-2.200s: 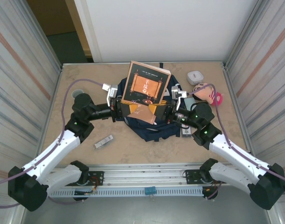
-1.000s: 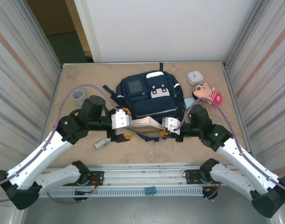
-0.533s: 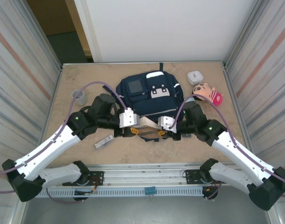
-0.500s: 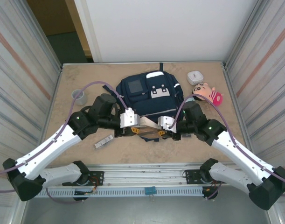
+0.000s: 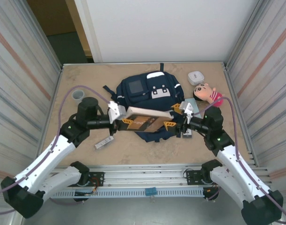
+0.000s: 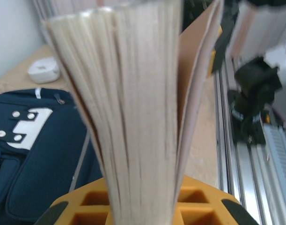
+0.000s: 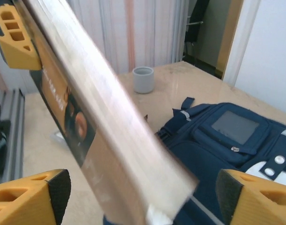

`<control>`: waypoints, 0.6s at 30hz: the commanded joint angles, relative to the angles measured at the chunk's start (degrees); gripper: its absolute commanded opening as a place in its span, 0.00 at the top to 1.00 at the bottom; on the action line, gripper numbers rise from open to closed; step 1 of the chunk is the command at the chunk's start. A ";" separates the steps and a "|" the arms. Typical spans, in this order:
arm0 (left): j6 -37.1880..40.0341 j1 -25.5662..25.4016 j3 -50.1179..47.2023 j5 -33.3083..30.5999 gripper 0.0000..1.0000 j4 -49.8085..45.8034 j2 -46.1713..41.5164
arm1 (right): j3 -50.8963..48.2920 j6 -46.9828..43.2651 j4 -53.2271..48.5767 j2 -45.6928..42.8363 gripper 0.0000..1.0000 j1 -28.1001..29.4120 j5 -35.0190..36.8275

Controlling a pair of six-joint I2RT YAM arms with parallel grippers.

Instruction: Pack books, pencil case, and school supplies into a backpack

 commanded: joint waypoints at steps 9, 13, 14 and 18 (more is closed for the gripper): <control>-23.45 3.04 -1.91 17.18 1.00 33.33 0.74 | -0.48 29.53 24.60 7.67 0.10 -2.88 -14.57; -27.46 2.80 -1.81 17.55 1.00 37.82 3.10 | 1.17 30.00 26.66 8.98 0.15 -1.63 -20.62; -27.83 2.69 -1.71 17.52 1.00 38.30 3.55 | 1.39 30.00 27.03 8.72 0.18 -1.03 -20.91; -28.29 2.07 -1.72 16.70 1.00 38.89 4.77 | 2.00 29.62 27.81 7.82 0.41 0.99 -20.58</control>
